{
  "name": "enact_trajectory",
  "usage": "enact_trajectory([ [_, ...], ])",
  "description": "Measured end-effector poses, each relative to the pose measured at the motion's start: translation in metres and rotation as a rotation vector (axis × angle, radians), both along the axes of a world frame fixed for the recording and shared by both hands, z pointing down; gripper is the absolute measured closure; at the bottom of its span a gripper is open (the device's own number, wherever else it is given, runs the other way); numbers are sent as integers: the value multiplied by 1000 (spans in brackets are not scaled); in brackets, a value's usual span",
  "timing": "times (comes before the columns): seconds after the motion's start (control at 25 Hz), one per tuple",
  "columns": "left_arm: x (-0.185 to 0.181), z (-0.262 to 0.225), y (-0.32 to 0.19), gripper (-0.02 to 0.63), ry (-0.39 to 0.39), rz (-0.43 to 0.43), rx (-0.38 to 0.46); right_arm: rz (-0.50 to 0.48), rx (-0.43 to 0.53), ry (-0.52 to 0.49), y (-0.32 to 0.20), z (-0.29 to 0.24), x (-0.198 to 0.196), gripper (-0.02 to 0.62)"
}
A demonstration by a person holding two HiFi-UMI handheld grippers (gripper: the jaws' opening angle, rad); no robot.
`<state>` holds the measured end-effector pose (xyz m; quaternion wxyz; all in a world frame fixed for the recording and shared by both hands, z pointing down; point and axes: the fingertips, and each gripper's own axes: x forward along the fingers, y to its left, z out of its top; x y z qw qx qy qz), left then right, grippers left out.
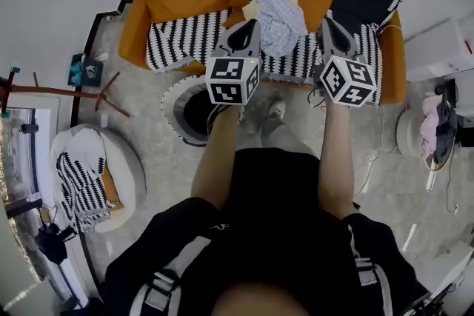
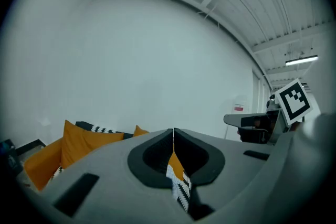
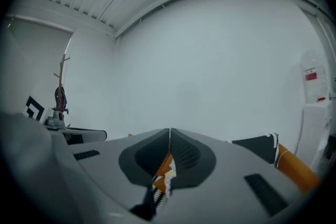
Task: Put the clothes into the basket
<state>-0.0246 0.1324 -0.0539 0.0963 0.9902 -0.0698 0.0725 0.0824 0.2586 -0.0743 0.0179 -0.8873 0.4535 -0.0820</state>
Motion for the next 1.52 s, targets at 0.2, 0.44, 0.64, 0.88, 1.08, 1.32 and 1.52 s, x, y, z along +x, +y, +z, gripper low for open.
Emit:
enact_trajectory([
  [0.2, 88, 18, -14, 597, -11, -9, -2, -12, -35, -47, -12, 21, 93, 583],
  [0.44, 154, 62, -30, 595, -149, -53, -29, -7, 2, -109, -24, 42, 182, 583],
  [0.64, 171, 112, -44, 595, -273, -65, -103, -7, -32, -232, -41, 100, 208, 583],
  [0.88, 194, 190, -65, 595, -387, -97, -202, -7, -164, -391, -49, 192, 206, 583],
  [1.08, 212, 260, -79, 597, -466, -134, -157, -23, -284, -438, -57, 268, 210, 583],
  [1.32, 217, 331, -86, 595, -537, -137, -209, -46, -333, -475, -63, 342, 207, 581],
  [1.52, 230, 375, -86, 594, -566, -102, -216, -40, -331, -493, -68, 390, 218, 581],
])
